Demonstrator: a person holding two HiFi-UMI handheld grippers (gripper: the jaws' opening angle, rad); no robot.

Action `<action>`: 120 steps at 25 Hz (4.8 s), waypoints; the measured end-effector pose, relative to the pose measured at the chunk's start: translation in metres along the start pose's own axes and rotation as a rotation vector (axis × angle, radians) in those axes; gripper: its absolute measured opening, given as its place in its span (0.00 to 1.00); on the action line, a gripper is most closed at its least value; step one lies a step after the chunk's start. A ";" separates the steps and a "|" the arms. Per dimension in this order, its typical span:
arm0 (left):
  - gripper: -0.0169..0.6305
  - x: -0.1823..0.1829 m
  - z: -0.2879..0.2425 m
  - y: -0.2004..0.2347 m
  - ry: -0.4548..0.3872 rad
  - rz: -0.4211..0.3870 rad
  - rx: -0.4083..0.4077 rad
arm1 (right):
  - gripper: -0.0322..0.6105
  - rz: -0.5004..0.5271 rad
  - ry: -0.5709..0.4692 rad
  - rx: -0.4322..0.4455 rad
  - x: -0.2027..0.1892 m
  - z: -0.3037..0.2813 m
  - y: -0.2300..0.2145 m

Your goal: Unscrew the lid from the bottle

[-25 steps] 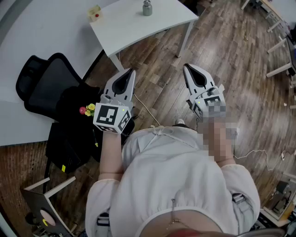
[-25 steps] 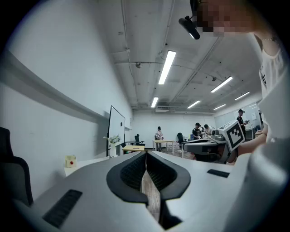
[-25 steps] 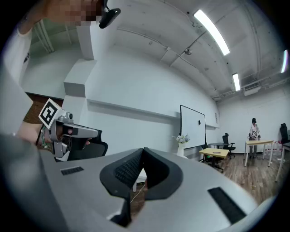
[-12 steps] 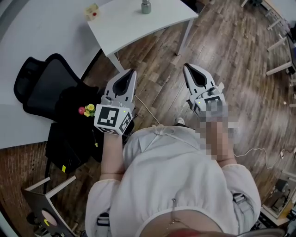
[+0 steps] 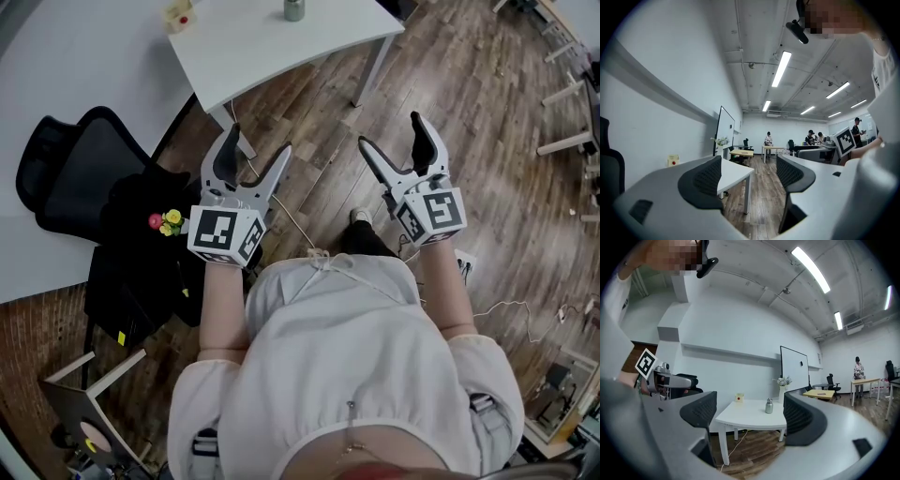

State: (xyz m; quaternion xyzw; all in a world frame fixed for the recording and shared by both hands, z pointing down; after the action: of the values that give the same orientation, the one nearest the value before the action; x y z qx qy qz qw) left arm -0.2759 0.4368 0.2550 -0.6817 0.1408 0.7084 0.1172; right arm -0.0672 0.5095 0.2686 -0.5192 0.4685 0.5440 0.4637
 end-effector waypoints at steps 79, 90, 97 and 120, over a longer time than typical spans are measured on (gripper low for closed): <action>0.58 -0.256 -0.507 0.464 0.379 0.186 -0.152 | 0.43 0.478 0.751 0.963 -0.208 -0.682 -0.025; 0.58 -0.257 -0.505 0.465 0.348 0.186 -0.184 | 0.42 0.722 0.675 1.158 -0.211 -0.680 -0.021; 0.58 -0.255 -0.505 0.467 0.335 0.195 -0.200 | 0.42 0.900 0.640 1.343 -0.211 -0.680 -0.018; 0.58 -0.256 -0.505 0.466 0.335 0.198 -0.218 | 0.53 0.592 0.936 1.085 -0.209 -0.685 -0.027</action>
State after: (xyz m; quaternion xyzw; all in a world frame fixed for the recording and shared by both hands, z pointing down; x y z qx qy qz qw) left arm 0.0398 -0.1726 0.5135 -0.7814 0.1470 0.6042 -0.0522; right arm 0.0554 -0.1692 0.4618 -0.2484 0.9357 0.0637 0.2423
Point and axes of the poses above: the fingertips, and each gripper's own axes: z backward along the fingers, y to its left, x out of its top, the point moved 2 cm from there along z, backward along the fingers, and after that the axes turned 15 degrees about -x, right-handed, at the moved point
